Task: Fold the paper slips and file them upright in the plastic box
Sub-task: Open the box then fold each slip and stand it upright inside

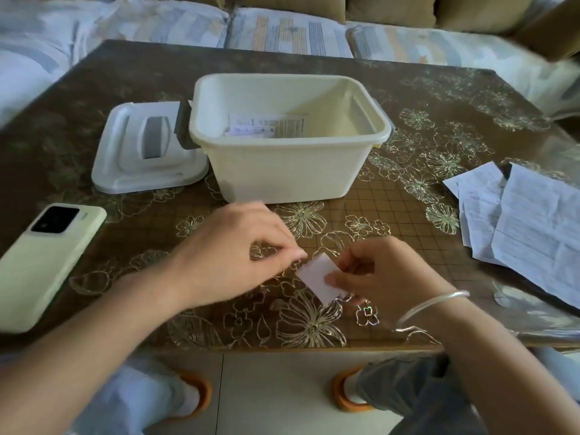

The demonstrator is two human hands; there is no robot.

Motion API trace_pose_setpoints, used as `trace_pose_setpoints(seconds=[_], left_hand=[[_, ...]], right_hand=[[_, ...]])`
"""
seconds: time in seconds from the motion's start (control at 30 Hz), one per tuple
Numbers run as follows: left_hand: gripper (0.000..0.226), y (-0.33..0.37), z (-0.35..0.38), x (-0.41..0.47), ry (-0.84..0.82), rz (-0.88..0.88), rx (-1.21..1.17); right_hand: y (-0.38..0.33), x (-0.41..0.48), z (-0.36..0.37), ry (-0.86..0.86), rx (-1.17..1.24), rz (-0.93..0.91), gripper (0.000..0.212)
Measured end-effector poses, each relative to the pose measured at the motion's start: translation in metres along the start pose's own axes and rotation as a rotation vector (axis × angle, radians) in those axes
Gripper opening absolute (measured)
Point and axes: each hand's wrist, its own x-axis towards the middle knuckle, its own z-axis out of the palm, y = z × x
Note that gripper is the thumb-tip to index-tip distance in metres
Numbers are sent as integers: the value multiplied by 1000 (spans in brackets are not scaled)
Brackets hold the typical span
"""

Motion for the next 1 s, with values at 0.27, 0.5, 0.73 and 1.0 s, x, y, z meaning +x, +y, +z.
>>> trace_pose_setpoints(seconds=[0.27, 0.5, 0.73, 1.0], left_hand=[[15, -20, -101, 66, 327, -106, 62], [18, -73, -103, 109, 350, -266, 176], [19, -94, -80, 120, 422, -354, 122], [20, -96, -78, 119, 385, -355, 213]], right_hand=[[-79, 40, -89, 27, 460, -314, 5], [-109, 118, -94, -102, 366, -205, 7], [-114, 169, -79, -325, 253, -79, 8], [-120, 192, -61, -708, 95, -95, 8]])
